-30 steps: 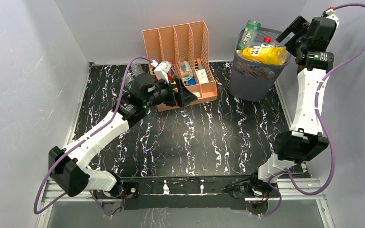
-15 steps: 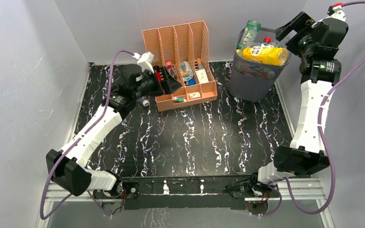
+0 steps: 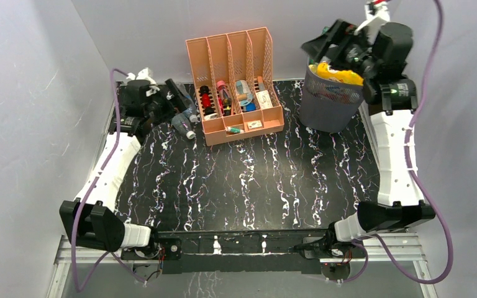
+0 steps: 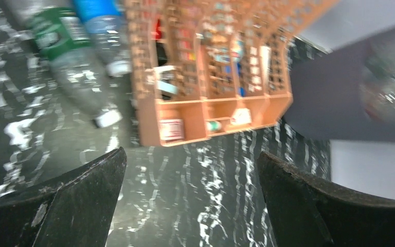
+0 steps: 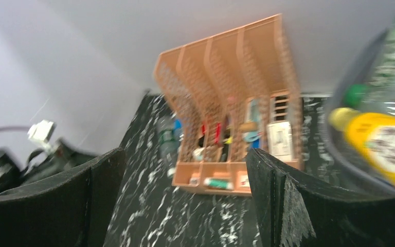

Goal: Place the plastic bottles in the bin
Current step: Pick up the plastic bottle at the center of the board.

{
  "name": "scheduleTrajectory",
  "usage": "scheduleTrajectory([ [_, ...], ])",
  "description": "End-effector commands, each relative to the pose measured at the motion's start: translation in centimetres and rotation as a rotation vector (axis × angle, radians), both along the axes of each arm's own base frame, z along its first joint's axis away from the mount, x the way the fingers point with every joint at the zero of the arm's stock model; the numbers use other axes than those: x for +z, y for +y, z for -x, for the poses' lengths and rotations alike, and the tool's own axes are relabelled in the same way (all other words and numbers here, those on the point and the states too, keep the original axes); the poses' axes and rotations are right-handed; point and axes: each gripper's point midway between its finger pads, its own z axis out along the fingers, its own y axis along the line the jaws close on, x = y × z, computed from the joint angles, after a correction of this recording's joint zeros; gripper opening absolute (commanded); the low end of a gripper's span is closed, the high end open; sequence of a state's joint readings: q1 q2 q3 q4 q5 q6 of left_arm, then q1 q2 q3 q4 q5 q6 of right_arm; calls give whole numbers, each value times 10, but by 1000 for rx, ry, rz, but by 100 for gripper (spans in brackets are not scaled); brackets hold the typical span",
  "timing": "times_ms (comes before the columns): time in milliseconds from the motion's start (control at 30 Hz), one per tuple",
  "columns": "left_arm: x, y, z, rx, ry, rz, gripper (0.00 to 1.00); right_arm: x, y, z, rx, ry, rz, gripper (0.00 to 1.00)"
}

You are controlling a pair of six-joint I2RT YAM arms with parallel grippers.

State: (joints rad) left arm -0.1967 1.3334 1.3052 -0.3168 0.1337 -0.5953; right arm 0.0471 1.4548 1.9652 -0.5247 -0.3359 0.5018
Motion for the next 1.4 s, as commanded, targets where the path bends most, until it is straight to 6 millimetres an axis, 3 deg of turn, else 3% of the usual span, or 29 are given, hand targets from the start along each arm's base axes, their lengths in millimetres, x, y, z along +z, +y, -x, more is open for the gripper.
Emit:
scheduleTrajectory([
  [0, -44, 53, -3, 150, 114, -37, 98, 19, 53, 25, 179, -83, 28, 97],
  [100, -73, 70, -17, 206, 163, -46, 98, 16, 75, 37, 247, -82, 29, 97],
  [300, -122, 84, -53, 268, 258, -100, 98, 1, 107, 50, 329, -57, 40, 97],
  [467, -148, 98, -82, 331, 302, -166, 98, -18, 114, 49, 339, -27, 66, 97],
  [667, -170, 100, -112, 349, 317, -176, 98, -36, 118, 43, 349, 3, 79, 97],
  [1033, -213, 100, -135, 363, 365, -177, 95, -58, 124, 36, 366, 38, 94, 96],
  [1100, -218, 99, -137, 362, 367, -178, 90, -60, 125, 35, 369, 44, 95, 96],
  [1267, -224, 99, -136, 357, 386, -180, 57, -67, 127, 33, 378, 56, 95, 96],
  [1367, -218, 100, -130, 355, 383, -182, 44, -69, 129, 34, 383, 61, 95, 96],
])
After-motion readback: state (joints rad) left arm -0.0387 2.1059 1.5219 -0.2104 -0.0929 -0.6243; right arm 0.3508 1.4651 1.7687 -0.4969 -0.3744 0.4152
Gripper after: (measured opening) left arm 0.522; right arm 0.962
